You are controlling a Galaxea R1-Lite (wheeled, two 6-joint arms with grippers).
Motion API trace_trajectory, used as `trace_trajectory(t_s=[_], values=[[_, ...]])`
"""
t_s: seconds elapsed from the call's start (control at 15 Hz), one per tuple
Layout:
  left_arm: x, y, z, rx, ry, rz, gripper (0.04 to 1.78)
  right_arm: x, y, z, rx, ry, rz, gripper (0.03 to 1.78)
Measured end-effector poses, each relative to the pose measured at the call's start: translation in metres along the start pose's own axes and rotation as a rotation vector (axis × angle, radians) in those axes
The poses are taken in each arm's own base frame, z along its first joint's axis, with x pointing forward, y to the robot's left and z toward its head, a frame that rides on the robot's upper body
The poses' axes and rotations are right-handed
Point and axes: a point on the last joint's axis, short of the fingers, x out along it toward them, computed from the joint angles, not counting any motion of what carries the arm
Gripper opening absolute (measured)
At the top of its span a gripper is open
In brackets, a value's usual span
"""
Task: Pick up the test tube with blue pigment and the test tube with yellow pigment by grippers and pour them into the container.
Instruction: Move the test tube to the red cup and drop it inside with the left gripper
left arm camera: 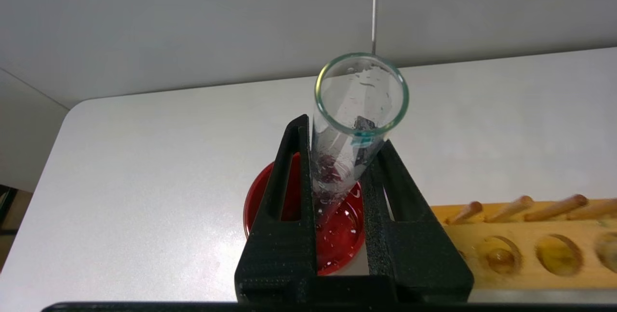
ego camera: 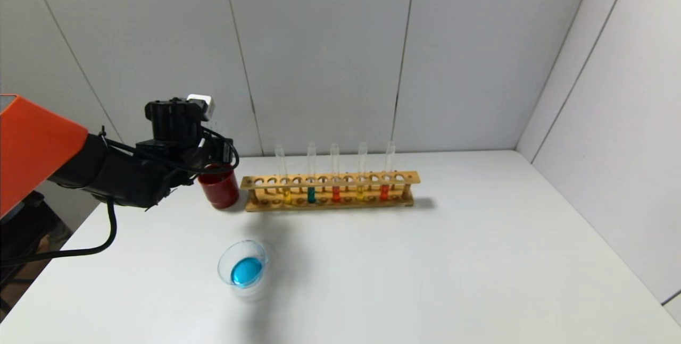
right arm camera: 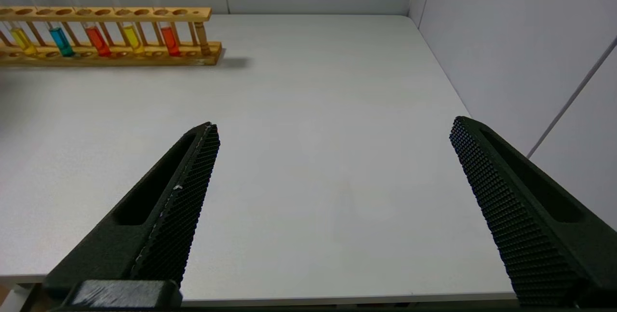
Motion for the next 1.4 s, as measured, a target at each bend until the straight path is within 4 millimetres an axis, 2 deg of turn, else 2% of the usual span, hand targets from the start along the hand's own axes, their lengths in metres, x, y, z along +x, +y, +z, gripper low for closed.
trace_trajectory(t_s=[0.47,1.07,1.27,1.4], values=[[0.017,-0.003,-0.016,0.005,0.030,0.000,0.32,0.000,0.000,0.000,0.000,0.000,0.001,1.75],[0.033,0.003,-0.022,0.000,0.035,0.005,0.33,0.000,0.000,0.000,0.000,0.000,0.000,1.75],[0.036,0.003,-0.020,0.000,0.027,0.007,0.47,0.000,0.000,0.000,0.000,0.000,0.001,1.75],[0.038,0.003,-0.020,-0.002,0.024,0.007,0.71,0.000,0.000,0.000,0.000,0.000,0.000,1.75]])
